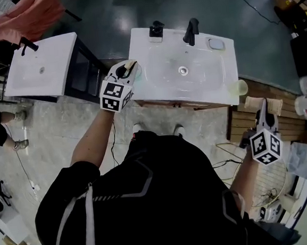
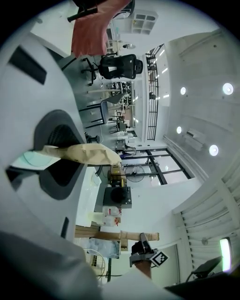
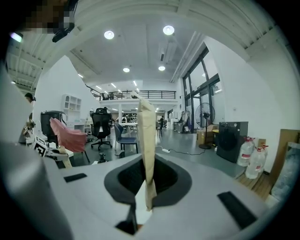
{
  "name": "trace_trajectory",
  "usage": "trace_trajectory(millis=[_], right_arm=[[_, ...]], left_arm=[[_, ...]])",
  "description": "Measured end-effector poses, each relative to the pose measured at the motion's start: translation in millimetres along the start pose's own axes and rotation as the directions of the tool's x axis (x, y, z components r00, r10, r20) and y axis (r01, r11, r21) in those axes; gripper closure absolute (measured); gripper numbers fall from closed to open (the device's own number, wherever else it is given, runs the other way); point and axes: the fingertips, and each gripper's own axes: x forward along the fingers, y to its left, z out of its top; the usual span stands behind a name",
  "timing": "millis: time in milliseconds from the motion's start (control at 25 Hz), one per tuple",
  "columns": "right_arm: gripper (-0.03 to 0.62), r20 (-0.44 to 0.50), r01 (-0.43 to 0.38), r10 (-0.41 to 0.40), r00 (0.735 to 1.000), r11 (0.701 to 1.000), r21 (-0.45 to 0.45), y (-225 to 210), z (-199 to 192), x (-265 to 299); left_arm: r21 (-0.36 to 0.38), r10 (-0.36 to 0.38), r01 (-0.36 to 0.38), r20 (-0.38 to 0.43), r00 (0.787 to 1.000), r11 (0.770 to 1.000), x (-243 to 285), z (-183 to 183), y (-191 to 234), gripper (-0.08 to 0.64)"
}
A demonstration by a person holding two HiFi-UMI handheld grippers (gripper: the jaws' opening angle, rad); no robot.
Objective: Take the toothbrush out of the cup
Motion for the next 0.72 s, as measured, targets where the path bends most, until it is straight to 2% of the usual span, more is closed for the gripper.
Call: trace_trajectory(millis=[280,560,720], right_arm=[[0.571,0.045,-0.042,0.041,0.998,0.999,0.011,-9,13,16],[0.571,0.084,-0.102,0.099,0.991,0.995,0.022,-7,26,38],[0.572,0.099,-0.14,0.138,0.986,0.99,0.014,-2,35,50]], left_arm=[[-0.032,0.077,-0.076,0.044,0.996,0.997,-15,33,12,0.525],[-0.038,0.123,-0.12,0.109,0.986,0.992,-41,76,13,0.525],[-0.076,0.16,-0.152,0.125,0.979,0.986,-57,96,15,0.527]])
